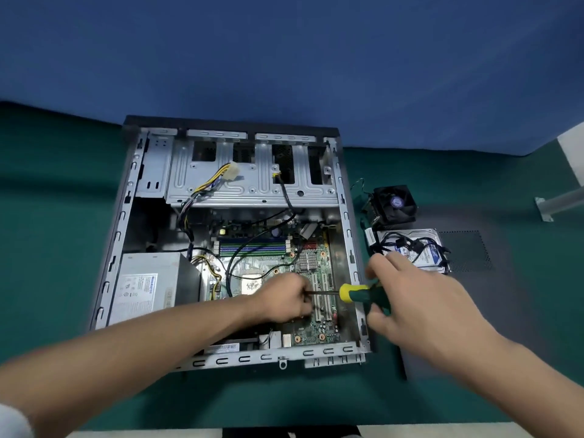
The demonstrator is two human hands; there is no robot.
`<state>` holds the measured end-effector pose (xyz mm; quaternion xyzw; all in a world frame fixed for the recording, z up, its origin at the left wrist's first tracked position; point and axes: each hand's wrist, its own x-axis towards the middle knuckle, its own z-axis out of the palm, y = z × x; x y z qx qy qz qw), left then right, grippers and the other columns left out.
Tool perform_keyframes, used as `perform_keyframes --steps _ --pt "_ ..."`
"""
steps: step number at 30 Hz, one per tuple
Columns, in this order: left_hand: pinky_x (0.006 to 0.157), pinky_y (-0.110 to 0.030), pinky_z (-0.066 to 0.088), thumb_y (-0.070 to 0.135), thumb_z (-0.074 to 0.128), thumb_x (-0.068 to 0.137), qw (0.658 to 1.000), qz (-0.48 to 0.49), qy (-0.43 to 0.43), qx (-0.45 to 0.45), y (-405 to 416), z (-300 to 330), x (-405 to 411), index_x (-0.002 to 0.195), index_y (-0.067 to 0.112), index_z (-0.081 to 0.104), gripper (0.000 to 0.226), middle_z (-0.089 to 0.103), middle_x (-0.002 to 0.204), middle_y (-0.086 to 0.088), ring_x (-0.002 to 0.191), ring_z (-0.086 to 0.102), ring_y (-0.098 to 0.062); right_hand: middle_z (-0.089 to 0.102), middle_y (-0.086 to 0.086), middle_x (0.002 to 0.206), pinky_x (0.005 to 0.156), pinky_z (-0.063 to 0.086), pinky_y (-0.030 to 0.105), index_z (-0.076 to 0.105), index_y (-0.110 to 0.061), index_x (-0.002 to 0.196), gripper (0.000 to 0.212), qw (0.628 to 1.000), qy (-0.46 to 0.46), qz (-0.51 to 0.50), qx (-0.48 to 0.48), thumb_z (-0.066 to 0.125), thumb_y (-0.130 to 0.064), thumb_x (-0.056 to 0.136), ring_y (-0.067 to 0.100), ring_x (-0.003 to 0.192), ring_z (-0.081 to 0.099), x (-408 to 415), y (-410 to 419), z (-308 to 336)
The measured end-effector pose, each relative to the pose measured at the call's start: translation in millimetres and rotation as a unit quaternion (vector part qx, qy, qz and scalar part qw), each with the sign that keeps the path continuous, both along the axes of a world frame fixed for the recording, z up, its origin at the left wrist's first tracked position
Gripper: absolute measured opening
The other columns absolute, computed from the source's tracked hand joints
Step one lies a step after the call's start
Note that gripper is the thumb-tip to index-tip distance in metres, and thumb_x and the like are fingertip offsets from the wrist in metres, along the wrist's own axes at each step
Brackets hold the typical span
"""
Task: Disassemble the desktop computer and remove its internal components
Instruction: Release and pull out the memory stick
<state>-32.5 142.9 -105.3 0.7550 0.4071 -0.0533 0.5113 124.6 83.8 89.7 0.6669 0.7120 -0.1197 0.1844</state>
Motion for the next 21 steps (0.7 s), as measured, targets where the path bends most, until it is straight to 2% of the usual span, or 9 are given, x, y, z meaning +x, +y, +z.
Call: perform_keyframes --steps 2,4,7,9,11,13,16,18,21 --pt "0.044 -0.015 0.043 0.013 0.065 0.082 0.994 0.104 -0.012 -0.034 7 9 -9 0.081 0.016 0.059 0.007 0.061 0.074 0.001 0.056 0.056 -0.007 0.053 -0.004 0.111 0.063 0.033 0.031 0.036 -0.024 0.107 0.034 0.998 -0.039 -0.004 -0.04 0.049 -0.045 0.083 0.025 0.091 0.06 5 2 -5" --pt "0.046 -0.017 0.044 0.008 0.065 0.082 0.976 0.21 -0.023 -0.041 12 20 -16 0.08 0.011 0.061 0.004 0.062 0.072 -0.001 0.055 0.055 -0.008 0.059 -0.002 0.098 0.063 0.034 0.029 0.042 -0.02 0.09 0.027 0.994 -0.042 -0.019 -0.096 0.054 -0.043 0.08 0.025 0.085 0.059 7 3 -16" --pt "0.06 -0.031 0.054 0.003 0.058 0.086 0.927 0.347 -0.086 -0.115 6 40 -21 0.083 0.002 0.061 0.005 0.065 0.063 -0.004 0.056 0.062 -0.016 0.056 -0.003 0.065 0.054 0.037 0.024 0.045 -0.018 0.069 0.019 0.969 0.102 -0.163 -0.152 0.056 -0.031 0.077 0.019 0.061 0.056 17 3 -45" --pt "0.058 -0.032 0.056 0.0 0.051 0.089 0.911 0.371 -0.111 -0.142 -7 56 -19 0.083 -0.001 0.059 0.01 0.065 0.06 -0.006 0.054 0.063 -0.017 0.056 -0.002 0.059 0.053 0.038 0.024 0.048 -0.016 0.067 0.017 0.926 0.235 -0.264 -0.133 0.057 -0.026 0.078 0.017 0.054 0.054 30 -2 -65" --pt "0.054 -0.029 0.055 -0.002 0.049 0.09 0.905 0.384 -0.122 -0.137 -21 73 -11 0.084 0.0 0.057 0.01 0.065 0.062 -0.007 0.053 0.063 -0.016 0.054 -0.002 0.051 0.051 0.038 0.023 0.049 -0.017 0.062 0.026 0.865 0.365 -0.334 -0.085 0.058 -0.027 0.084 0.013 0.046 0.049 43 -14 -78" --pt "0.054 -0.028 0.054 -0.001 0.049 0.091 0.899 0.398 -0.133 -0.129 -30 91 2 0.088 0.001 0.058 0.009 0.065 0.064 -0.008 0.053 0.063 -0.015 0.057 0.0 0.046 0.047 0.04 0.02 0.053 -0.016 0.061 0.031 0.813 0.45 -0.366 -0.039 0.062 -0.029 0.087 0.009 0.04 0.049 53 -25 -84" --pt "0.053 -0.028 0.053 0.001 0.05 0.09 0.903 0.391 -0.146 -0.1 -40 117 28 0.09 0.002 0.058 0.008 0.066 0.059 -0.005 0.054 0.064 -0.015 0.063 0.001 0.054 0.048 0.047 0.02 0.064 -0.011 0.072 0.017 0.742 0.557 -0.372 0.021 0.069 -0.022 0.085 0.009 0.045 0.055 62 -33 -86" --pt "0.053 -0.03 0.053 -0.001 0.049 0.089 0.905 0.384 -0.158 -0.087 -46 131 47 0.089 0.002 0.057 0.009 0.066 0.058 -0.005 0.054 0.064 -0.017 0.063 0.0 0.055 0.046 0.046 0.021 0.069 -0.017 0.078 0.006 0.715 0.598 -0.357 0.049 0.07 -0.015 0.083 0.009 0.045 0.055 64 -34 -84" --pt "0.051 -0.03 0.051 -0.001 0.048 0.089 0.902 0.388 -0.166 -0.094 -53 144 75 0.082 0.004 0.058 0.013 0.064 0.054 -0.003 0.049 0.059 -0.017 0.061 -0.001 0.053 0.044 0.044 0.021 0.07 -0.022 0.077 0.012 0.698 0.625 -0.339 0.079 0.07 -0.012 0.083 0.012 0.042 0.052 61 -33 -82"
